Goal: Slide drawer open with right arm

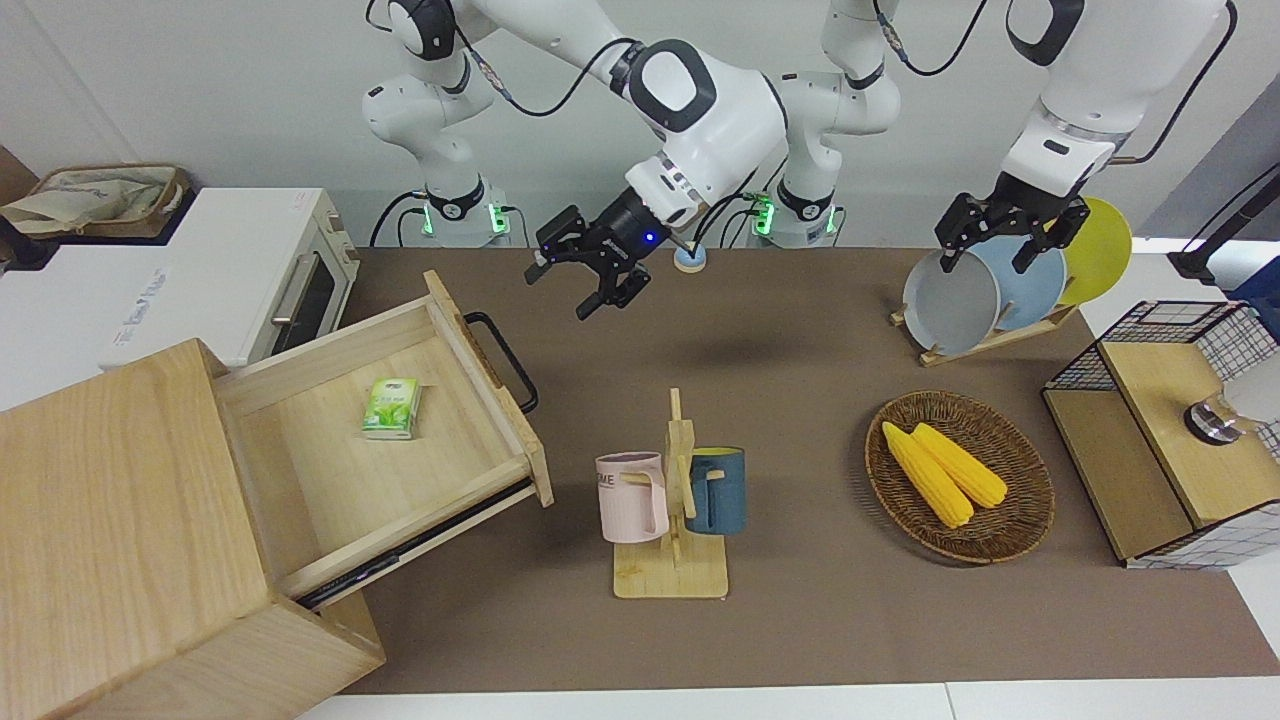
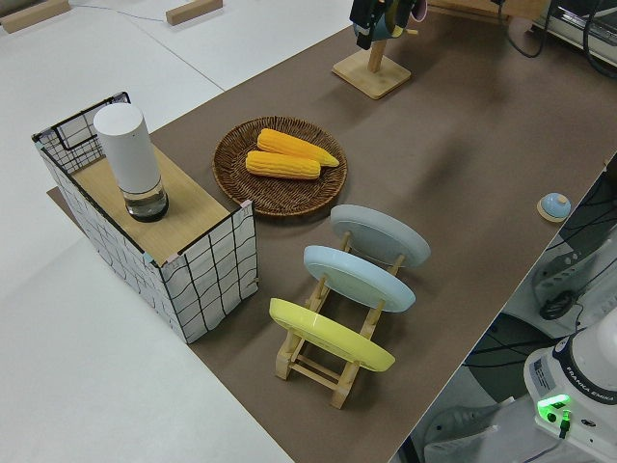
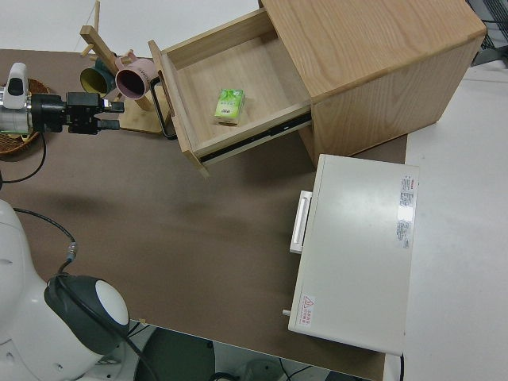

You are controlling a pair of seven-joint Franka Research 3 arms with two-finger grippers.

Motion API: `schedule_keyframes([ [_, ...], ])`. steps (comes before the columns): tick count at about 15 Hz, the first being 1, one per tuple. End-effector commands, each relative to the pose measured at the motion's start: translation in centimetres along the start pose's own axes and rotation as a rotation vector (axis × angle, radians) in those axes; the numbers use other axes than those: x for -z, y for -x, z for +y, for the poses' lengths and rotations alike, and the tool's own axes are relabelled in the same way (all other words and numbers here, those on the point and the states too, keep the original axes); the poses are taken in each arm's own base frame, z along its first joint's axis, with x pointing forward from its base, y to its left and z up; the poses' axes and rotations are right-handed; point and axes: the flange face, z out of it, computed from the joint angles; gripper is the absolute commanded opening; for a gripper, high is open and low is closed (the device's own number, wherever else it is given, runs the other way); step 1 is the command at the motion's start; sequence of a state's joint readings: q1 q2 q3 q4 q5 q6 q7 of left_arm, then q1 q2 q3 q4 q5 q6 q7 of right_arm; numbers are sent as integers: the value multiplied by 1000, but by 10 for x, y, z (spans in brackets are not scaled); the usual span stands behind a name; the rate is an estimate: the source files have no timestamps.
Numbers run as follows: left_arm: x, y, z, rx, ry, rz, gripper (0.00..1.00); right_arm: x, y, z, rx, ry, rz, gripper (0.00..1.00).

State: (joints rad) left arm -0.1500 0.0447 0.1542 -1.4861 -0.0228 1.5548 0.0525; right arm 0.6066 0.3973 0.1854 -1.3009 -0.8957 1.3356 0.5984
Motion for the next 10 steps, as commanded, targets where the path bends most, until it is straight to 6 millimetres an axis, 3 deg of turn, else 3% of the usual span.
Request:
schedule_keyframes([
  [1,2,-4,0,-7,-17,8,998,-10,3,82,-91,-224,-133,983],
  [4,2,-4,0,-7,-17,8,995,-39,6,164,-145,-414,-240,983],
  [7,2,-4,0,-7,-18,7,995,-89,13,243,-160,-589,-314,983],
  [10,2,-4,0,-7,-17,8,995,-138,22,299,-134,-714,-337,983],
])
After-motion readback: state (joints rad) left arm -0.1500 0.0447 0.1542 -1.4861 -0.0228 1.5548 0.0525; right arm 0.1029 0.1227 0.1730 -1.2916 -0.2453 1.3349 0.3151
